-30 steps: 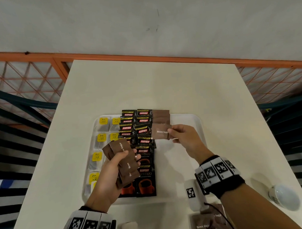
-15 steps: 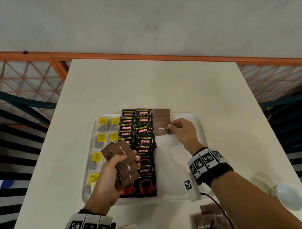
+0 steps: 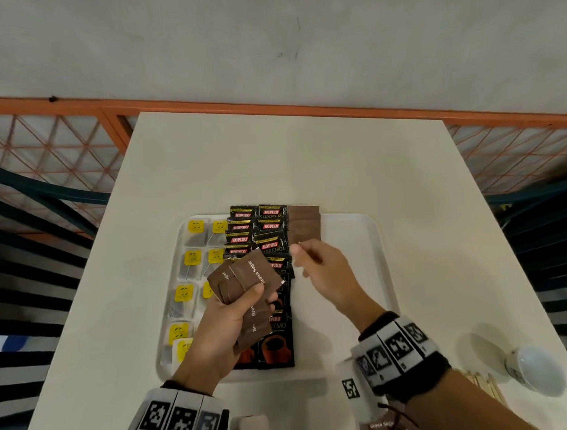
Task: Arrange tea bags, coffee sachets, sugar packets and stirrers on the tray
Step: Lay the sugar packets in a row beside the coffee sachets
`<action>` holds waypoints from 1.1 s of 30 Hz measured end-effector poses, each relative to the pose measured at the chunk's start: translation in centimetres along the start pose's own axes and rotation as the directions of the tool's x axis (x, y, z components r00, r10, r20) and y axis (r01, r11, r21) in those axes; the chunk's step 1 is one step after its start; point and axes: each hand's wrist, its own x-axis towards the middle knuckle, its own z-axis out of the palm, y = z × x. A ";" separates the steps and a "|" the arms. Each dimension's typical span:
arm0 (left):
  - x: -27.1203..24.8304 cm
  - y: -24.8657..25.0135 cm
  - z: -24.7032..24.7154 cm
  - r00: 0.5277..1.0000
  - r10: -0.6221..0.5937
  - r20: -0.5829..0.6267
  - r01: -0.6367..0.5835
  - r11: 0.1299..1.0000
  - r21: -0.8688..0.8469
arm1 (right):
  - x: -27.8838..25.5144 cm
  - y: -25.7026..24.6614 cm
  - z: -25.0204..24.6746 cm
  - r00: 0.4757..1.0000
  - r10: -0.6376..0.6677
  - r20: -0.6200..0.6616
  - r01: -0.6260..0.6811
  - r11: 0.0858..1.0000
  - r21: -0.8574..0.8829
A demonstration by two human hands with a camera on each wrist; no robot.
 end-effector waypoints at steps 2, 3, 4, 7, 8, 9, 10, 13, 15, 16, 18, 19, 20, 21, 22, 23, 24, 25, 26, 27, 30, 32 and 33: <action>0.0 -0.1 0.2 1.000 0.009 -0.007 -0.009 1.000 0.010 | -1.6 -1.0 0.4 0.985 -0.027 0.170 0.012 0.996 0.092; -0.1 -0.1 0.2 1.000 0.009 -0.010 -0.009 1.000 0.014 | -2.2 -1.3 0.5 0.973 -0.057 0.222 0.024 0.988 0.151; -0.1 -0.2 0.2 1.000 0.005 -0.013 -0.005 1.000 0.015 | -2.5 -1.4 0.6 0.963 -0.091 0.253 0.038 0.978 0.205; 0.0 -0.3 0.1 1.000 -0.008 -0.027 0.008 1.000 0.002 | -2.8 -1.4 0.8 0.957 -0.136 0.256 0.057 0.954 0.294; 0.0 -0.3 0.0 1.000 -0.016 -0.026 0.016 1.000 -0.019 | -2.9 -1.4 0.8 0.964 -0.139 0.227 0.066 0.951 0.303; 0.0 -0.2 -0.1 0.999 -0.025 -0.024 0.024 0.999 -0.049 | -2.9 -1.3 0.9 0.971 -0.153 0.184 0.089 0.945 0.313; 0.0 -0.2 -0.2 0.999 -0.032 -0.022 0.030 0.997 -0.075 | -3.0 -1.3 0.9 0.976 -0.177 0.128 0.129 0.939 0.318; 0.1 0.1 -0.5 0.999 -0.048 -0.021 0.046 0.994 -0.103 | -3.3 -1.0 0.8 0.937 -0.347 -0.033 0.348 0.921 0.178; 0.1 0.3 -0.4 0.999 -0.043 -0.005 0.042 0.992 -0.119 | -3.5 -0.8 0.8 0.866 -0.494 -0.071 0.498 0.865 0.062; 0.1 0.4 -0.3 0.999 -0.032 0.002 0.032 0.992 -0.125 | -3.6 -0.7 0.8 0.834 -0.546 -0.079 0.549 0.835 0.020; 0.0 0.4 -0.1 1.000 -0.009 0.009 0.010 0.992 -0.128 | -3.8 -0.1 1.0 0.775 -0.628 -0.076 0.622 0.778 -0.091; 0.0 0.5 0.0 1.000 0.003 0.007 -0.002 0.992 -0.130 | -3.9 0.2 1.1 0.750 -0.659 -0.051 0.646 0.747 -0.158; 0.0 0.4 0.0 1.000 0.019 0.005 -0.018 0.991 -0.131 | -4.0 0.5 1.2 0.734 -0.679 -0.016 0.662 0.720 -0.209; 0.0 0.4 0.0 0.999 0.036 0.000 -0.036 0.991 -0.129 | -4.0 0.7 1.2 0.729 -0.684 0.018 0.669 0.706 -0.234; 0.1 0.3 -0.1 0.998 0.053 -0.015 -0.055 0.991 -0.121 | -4.0 1.0 1.1 0.736 -0.676 0.036 0.664 0.710 -0.233; 0.1 0.2 -0.1 0.997 0.063 -0.032 -0.067 0.992 -0.108 | -4.0 1.2 1.0 0.754 -0.656 0.040 0.649 0.732 -0.207; 0.2 0.1 -0.3 0.996 0.074 -0.047 -0.078 0.993 -0.092 | -4.0 1.2 0.9 0.782 -0.622 0.034 0.619 0.771 -0.151; 0.2 0.1 -0.4 0.995 0.083 -0.054 -0.086 0.994 -0.073 | -4.1 1.1 0.6 0.818 -0.574 0.025 0.574 0.816 -0.061; 0.2 0.1 -0.5 0.995 0.091 -0.050 -0.093 0.994 -0.051 | -4.1 0.9 0.4 0.858 -0.513 0.021 0.511 0.858 0.050; 0.1 0.1 -0.4 0.995 0.096 -0.037 -0.097 0.995 -0.026 | -4.1 0.7 0.1 0.899 -0.437 0.030 0.428 0.890 0.156; -0.1 0.2 -0.3 0.995 0.099 0.013 -0.100 0.994 0.050 | -3.7 0.1 -0.6 0.962 -0.197 0.191 0.147 0.957 0.250; -0.1 0.1 -0.1 0.996 0.091 0.013 -0.092 0.993 0.070 | -3.1 0.1 -1.2 0.949 -0.103 0.299 0.044 0.979 0.198; 0.0 0.1 -0.1 0.997 0.081 0.005 -0.081 0.994 0.069 | -2.8 0.3 -1.5 0.945 -0.073 0.320 0.014 0.983 0.183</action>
